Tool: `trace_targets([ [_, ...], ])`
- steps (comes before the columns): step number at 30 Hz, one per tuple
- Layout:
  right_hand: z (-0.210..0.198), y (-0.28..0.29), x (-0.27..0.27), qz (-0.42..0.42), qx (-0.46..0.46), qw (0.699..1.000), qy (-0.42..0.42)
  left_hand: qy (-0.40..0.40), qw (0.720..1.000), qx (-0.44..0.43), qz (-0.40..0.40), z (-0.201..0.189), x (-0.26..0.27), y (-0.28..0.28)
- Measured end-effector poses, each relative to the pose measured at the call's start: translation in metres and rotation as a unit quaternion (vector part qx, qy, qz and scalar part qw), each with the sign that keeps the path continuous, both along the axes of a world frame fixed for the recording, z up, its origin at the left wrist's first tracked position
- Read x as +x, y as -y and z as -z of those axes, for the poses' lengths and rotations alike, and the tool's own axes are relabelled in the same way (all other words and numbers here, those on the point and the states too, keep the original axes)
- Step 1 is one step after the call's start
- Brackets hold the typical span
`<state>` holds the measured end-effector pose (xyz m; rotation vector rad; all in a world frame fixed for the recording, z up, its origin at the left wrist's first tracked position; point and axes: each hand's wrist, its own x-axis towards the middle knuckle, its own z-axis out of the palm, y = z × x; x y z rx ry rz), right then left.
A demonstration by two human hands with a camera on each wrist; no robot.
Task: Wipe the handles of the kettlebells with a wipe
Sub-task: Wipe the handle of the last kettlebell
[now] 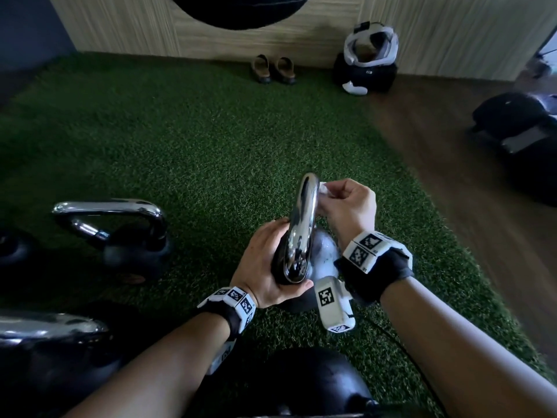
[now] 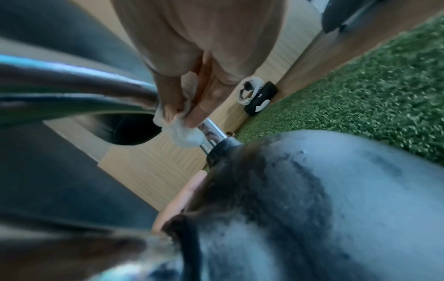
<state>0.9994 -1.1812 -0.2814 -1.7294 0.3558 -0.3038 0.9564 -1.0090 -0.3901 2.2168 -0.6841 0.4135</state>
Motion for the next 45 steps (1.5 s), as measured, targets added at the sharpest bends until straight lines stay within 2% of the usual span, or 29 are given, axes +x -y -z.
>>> trace_targets([
  [6,0.002,-0.01,0.007,0.019,-0.145,0.987,-0.058,-0.013,1.0,-0.006,0.001,0.003,0.002,-0.002],
  [8,0.005,-0.013,0.008,0.011,-0.167,0.983,-0.071,-0.014,1.0,-0.009,0.0,0.002,0.004,-0.001],
  [13,-0.022,0.007,0.002,-0.12,-0.202,0.964,-0.127,-0.045,0.999,0.004,-0.013,-0.004,-0.001,-0.001],
  [15,-0.037,0.021,0.0,-0.121,-0.21,0.964,-0.106,-0.07,0.997,0.017,-0.014,-0.008,-0.002,-0.001],
  [17,-0.049,0.032,0.003,-0.119,-0.261,0.958,-0.03,-0.114,0.993,0.041,0.013,-0.015,0.0,-0.006],
  [19,-0.061,0.036,0.009,-0.167,-0.327,0.928,0.06,-0.198,0.975,0.091,0.048,-0.034,0.004,-0.016],
  [21,-0.073,0.031,0.012,-0.252,-0.381,0.884,0.1,-0.297,0.944,0.134,0.06,-0.064,0.006,-0.031],
  [22,-0.079,0.029,0.014,-0.3,-0.405,0.858,0.102,-0.333,0.936,0.098,0.052,-0.083,0.005,-0.037],
  [23,-0.085,0.026,0.014,-0.34,-0.431,0.831,0.091,-0.346,0.937,0.021,0.033,-0.102,0.001,-0.039],
  [24,-0.09,0.024,0.014,-0.367,-0.459,0.805,0.081,-0.347,0.936,-0.057,0.015,-0.118,-0.005,-0.04],
  [25,-0.095,0.022,0.015,-0.382,-0.486,0.783,0.073,-0.336,0.938,-0.089,-0.002,-0.135,-0.014,-0.035],
  [26,-0.097,0.022,0.017,-0.391,-0.513,0.761,0.07,-0.316,0.946,-0.069,-0.01,-0.147,-0.025,-0.026],
  [27,-0.098,0.02,0.018,-0.397,-0.537,0.741,0.068,-0.276,0.961,0.005,-0.017,-0.155,-0.037,-0.013],
  [29,-0.098,0.019,0.018,-0.404,-0.567,0.714,0.071,-0.144,0.975,0.151,-0.07,-0.157,-0.054,0.013],
  [30,-0.096,0.019,0.019,-0.403,-0.571,0.711,0.076,-0.091,0.974,0.179,-0.106,-0.156,-0.057,0.021],
  [31,-0.095,0.019,0.019,-0.4,-0.568,0.715,0.079,-0.071,0.971,0.184,-0.135,-0.154,-0.055,0.026],
  [35,-0.09,0.024,0.022,-0.394,-0.554,0.729,0.085,-0.112,0.964,0.155,-0.183,-0.159,-0.052,0.03],
  [38,-0.089,0.027,0.02,-0.392,-0.553,0.729,0.095,-0.107,0.965,0.138,-0.194,-0.16,-0.05,0.031],
  [40,-0.09,0.031,0.016,-0.391,-0.554,0.729,0.093,-0.09,0.965,0.166,-0.183,-0.159,-0.04,0.022],
  [42,-0.089,0.038,0.009,-0.378,-0.55,0.74,0.085,-0.089,0.964,0.211,-0.136,-0.166,-0.028,0.007],
  [45,-0.08,0.05,-0.006,-0.348,-0.537,0.762,0.097,-0.144,0.935,0.32,-0.052,-0.186,-0.009,-0.016],
])
